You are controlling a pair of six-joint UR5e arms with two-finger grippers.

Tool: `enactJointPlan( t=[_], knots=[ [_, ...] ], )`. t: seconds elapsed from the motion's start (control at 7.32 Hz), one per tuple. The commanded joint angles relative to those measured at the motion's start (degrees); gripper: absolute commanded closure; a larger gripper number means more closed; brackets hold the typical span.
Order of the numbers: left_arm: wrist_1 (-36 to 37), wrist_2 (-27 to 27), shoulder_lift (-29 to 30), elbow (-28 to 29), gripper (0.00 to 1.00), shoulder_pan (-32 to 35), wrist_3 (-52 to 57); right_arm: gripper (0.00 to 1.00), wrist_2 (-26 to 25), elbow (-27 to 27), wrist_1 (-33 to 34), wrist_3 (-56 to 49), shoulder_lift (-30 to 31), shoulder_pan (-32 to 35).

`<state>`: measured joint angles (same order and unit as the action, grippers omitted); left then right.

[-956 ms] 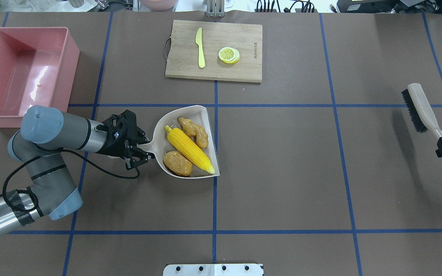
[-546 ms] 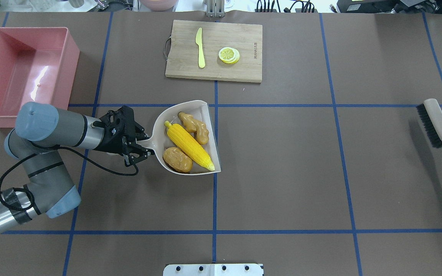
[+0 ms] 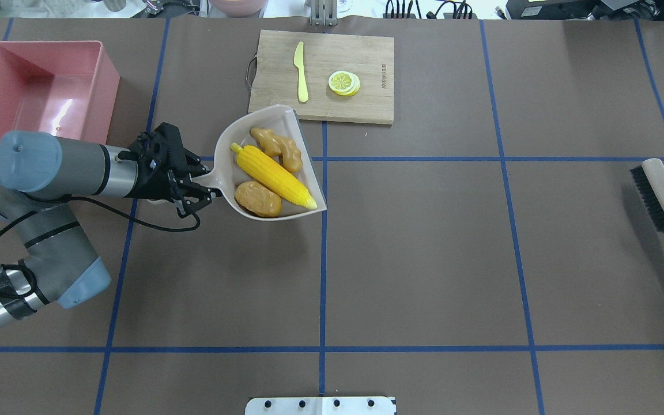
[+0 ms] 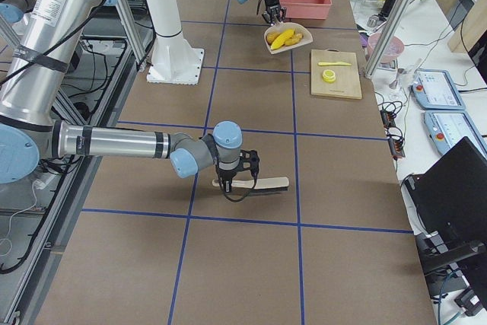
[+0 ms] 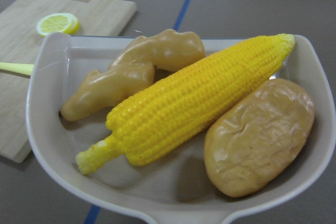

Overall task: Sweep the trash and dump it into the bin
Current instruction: 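Carry the dustpan over the pink bin with the left gripper and tip it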

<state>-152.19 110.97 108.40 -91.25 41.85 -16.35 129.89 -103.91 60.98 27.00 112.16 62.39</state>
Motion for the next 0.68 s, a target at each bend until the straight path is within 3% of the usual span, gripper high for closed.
enactJointPlan(
  t=[0.0,0.14,0.41,0.55],
  knots=[
    [0.14,-4.59,-4.40,-5.31,1.00,1.74,-10.75,1.00,0.80,1.25,-0.08,0.16,-0.28,-0.08],
    [0.22,-8.98,-6.86,-7.95,1.00,2.27,-20.64,1.00,1.07,2.04,-0.08,0.34,-0.37,-0.08],
    [5.54,-11.13,-10.82,-12.70,1.00,6.73,-31.95,1.00,1.95,2.74,-0.08,0.42,-0.63,-0.08],
    [6.54,-11.13,-12.23,-13.33,1.00,9.37,-35.12,0.84,2.47,3.18,-0.08,0.51,-1.15,-0.08]
  ],
)
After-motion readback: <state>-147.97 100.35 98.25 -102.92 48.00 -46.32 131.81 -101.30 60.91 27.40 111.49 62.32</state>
